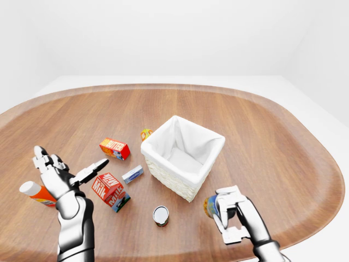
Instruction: Pick up the alphabet soup, and put it in the basket.
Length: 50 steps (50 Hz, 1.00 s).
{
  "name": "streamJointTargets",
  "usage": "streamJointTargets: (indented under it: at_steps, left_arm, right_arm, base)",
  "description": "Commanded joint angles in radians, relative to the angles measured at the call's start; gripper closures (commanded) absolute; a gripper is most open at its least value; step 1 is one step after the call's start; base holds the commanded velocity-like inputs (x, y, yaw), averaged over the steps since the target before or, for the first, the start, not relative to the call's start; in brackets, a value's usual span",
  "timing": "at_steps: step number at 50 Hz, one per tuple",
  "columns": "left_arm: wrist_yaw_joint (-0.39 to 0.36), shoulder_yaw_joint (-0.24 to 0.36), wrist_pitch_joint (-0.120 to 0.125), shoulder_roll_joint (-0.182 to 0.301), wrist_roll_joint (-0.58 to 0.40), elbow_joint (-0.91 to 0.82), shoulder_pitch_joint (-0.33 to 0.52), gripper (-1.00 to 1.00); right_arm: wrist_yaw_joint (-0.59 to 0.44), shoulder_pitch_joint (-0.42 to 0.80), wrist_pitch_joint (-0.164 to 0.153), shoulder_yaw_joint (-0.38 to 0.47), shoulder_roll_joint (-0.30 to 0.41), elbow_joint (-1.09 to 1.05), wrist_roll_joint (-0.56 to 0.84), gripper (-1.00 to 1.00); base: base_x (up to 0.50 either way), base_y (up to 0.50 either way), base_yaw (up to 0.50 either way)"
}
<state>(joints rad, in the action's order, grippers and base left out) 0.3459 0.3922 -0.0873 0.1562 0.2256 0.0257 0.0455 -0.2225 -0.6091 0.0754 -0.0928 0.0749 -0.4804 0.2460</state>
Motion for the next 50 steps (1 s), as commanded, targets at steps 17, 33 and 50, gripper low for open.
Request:
streamJointTargets:
  at_steps: [17, 33, 50]
  left_arm:
    - [0.000, 0.003, 0.000, 0.000, 0.000, -0.011, -0.003, -1.00]
    - [0.003, 0.002, 0.000, -0.001, -0.003, -0.010, -0.002, -1.00]
    - [0.004, 0.003, 0.000, 0.002, 0.000, -0.003, 0.002, -1.00]
  right_arm:
    - [-0.023, -0.008, -0.163, -0.048, 0.016, -0.370, 0.073, 1.00]
    - [-0.159, 0.083, -0.163, -0.078, -0.058, -0.567, 0.211, 1.00]
    - [-0.476, 0.255, -0.163, -0.010, -0.424, -0.567, 0.549, 1.00]
  base:
    - [0.00, 0.00, 0.00]
    - [0.00, 0.00, 0.00]
    - [0.00, 0.00, 0.00]
